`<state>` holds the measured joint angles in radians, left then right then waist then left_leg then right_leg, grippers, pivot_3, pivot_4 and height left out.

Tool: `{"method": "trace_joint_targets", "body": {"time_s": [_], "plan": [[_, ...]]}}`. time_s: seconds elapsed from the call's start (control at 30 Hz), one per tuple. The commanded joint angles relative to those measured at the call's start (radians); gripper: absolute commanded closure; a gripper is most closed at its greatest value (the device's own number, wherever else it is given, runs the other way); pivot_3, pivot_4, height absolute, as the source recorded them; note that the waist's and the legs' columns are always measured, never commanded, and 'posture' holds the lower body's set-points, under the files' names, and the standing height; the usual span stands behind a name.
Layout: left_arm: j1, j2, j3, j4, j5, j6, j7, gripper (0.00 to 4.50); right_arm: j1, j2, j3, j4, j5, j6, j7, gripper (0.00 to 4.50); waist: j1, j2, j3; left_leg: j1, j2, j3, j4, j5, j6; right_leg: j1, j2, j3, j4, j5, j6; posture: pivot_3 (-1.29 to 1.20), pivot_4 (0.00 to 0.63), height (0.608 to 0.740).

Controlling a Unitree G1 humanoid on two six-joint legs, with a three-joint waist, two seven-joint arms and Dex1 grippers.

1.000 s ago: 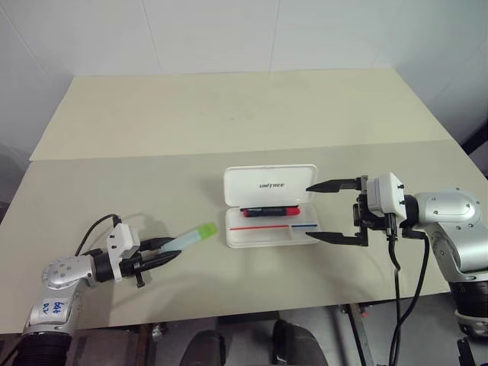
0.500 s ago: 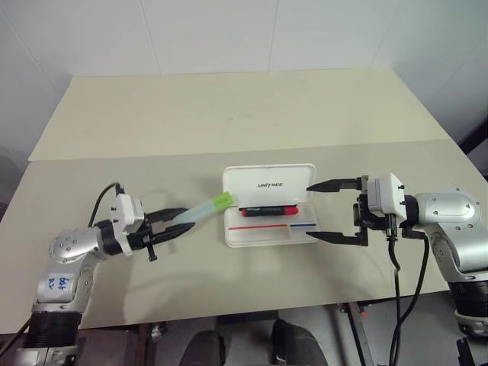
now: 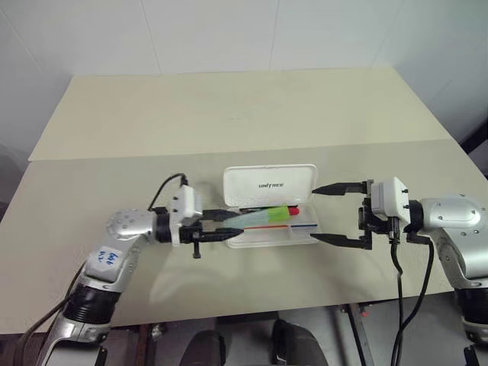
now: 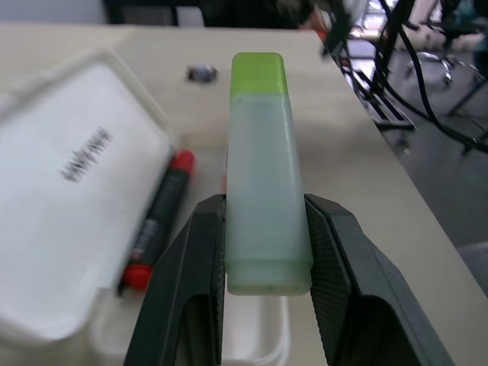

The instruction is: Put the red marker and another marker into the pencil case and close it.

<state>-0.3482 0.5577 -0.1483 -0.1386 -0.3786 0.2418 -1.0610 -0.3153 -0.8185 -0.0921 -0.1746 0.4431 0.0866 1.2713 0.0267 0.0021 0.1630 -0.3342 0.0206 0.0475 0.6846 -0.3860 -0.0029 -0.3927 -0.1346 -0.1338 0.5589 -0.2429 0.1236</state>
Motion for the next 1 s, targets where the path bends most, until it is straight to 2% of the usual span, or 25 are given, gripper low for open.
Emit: {"method": "trace_joint_targets", "body": {"time_s": [0.03, 0.4, 0.6, 0.93, 1.0], "plan": [[-0.014, -0.024, -0.040, 0.034, 0.068, -0.008, 0.043, 3.40, 0.028, -0.034, -0.063, -0.061, 0.029, 0.017, -0.020, 0.00, 0.001, 0.000, 0.000, 0.000, 0.000, 0.000, 0.000, 0.000, 0.000, 0.000, 0.000, 0.000, 0.000, 0.000, 0.000, 0.00, 0.150, 0.740], [-0.082, -0.086, -0.064, 0.127, 0.130, -0.029, 0.060, 3.40, 0.077, -0.045, -0.097, -0.131, 0.046, 0.055, -0.064, 0.00, 0.001, -0.001, 0.000, 0.000, 0.000, 0.000, 0.001, 0.000, 0.000, 0.000, 0.000, 0.000, 0.000, 0.000, 0.000, 0.00, 0.150, 0.740], [-0.099, -0.075, -0.068, 0.129, 0.111, -0.001, 0.011, 3.40, 0.071, -0.040, -0.090, -0.133, 0.042, 0.060, -0.076, 0.00, 0.000, -0.001, 0.000, 0.000, 0.000, 0.000, 0.001, 0.000, 0.000, 0.000, 0.000, 0.000, 0.000, 0.000, 0.000, 0.00, 0.150, 0.740], [-0.068, -0.037, -0.053, 0.076, 0.118, 0.043, -0.012, 0.01, 0.053, -0.026, -0.066, -0.122, 0.036, 0.055, -0.081, 0.00, 0.001, -0.001, 0.000, 0.000, 0.000, 0.000, 0.001, 0.000, 0.000, 0.000, 0.000, 0.000, 0.000, 0.000, 0.000, 0.00, 0.150, 0.740], [-0.064, -0.039, -0.048, 0.070, 0.118, 0.030, -0.004, 0.01, 0.052, -0.023, -0.063, -0.121, 0.035, 0.054, -0.081, 0.00, 0.001, -0.001, 0.000, 0.000, 0.000, 0.000, 0.001, 0.000, 0.000, 0.000, 0.000, 0.000, 0.000, 0.000, 0.000, 0.00, 0.150, 0.740]]}}
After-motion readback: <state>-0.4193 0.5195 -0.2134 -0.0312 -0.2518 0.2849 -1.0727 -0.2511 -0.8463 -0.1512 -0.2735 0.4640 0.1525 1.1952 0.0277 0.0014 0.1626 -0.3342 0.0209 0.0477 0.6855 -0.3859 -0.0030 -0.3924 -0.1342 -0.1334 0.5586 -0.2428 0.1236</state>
